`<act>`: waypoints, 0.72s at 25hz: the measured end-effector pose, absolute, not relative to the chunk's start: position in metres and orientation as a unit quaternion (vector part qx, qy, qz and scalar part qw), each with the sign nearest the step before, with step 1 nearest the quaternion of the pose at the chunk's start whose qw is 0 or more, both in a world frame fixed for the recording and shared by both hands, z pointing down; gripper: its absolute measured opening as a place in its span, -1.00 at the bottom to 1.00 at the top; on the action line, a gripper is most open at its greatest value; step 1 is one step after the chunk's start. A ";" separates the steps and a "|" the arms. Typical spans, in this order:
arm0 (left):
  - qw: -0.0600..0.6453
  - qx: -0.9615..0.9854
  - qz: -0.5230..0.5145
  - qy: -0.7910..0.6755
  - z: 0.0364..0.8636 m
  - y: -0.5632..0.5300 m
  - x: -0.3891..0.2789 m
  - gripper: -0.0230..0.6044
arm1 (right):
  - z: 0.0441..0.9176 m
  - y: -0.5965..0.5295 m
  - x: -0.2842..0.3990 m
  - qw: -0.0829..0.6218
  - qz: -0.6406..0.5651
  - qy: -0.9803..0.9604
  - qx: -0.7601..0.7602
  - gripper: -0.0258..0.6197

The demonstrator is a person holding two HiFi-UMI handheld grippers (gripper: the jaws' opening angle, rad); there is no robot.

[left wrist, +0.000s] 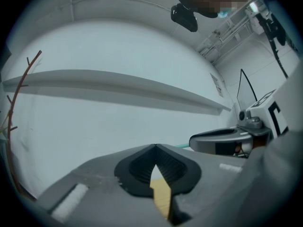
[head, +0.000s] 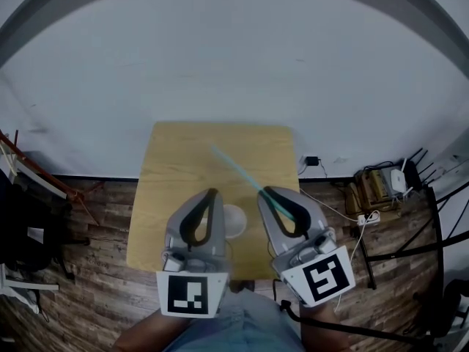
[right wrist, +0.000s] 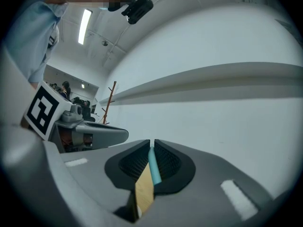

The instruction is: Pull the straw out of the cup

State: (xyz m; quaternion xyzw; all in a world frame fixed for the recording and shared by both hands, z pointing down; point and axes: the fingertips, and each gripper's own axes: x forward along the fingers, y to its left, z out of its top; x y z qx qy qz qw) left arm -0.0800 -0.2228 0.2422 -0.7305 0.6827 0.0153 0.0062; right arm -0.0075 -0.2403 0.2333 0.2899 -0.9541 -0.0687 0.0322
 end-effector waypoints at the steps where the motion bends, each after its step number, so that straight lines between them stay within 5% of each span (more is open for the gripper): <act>1: 0.008 -0.731 0.014 0.682 0.242 -0.224 -0.081 -0.86 | 0.233 -0.241 -0.008 0.033 -0.069 -0.954 0.291 -0.82; 18: 0.007 -0.740 0.010 0.672 0.247 -0.227 -0.080 -0.86 | 0.236 -0.239 -0.009 0.042 -0.077 -0.950 0.298 -0.81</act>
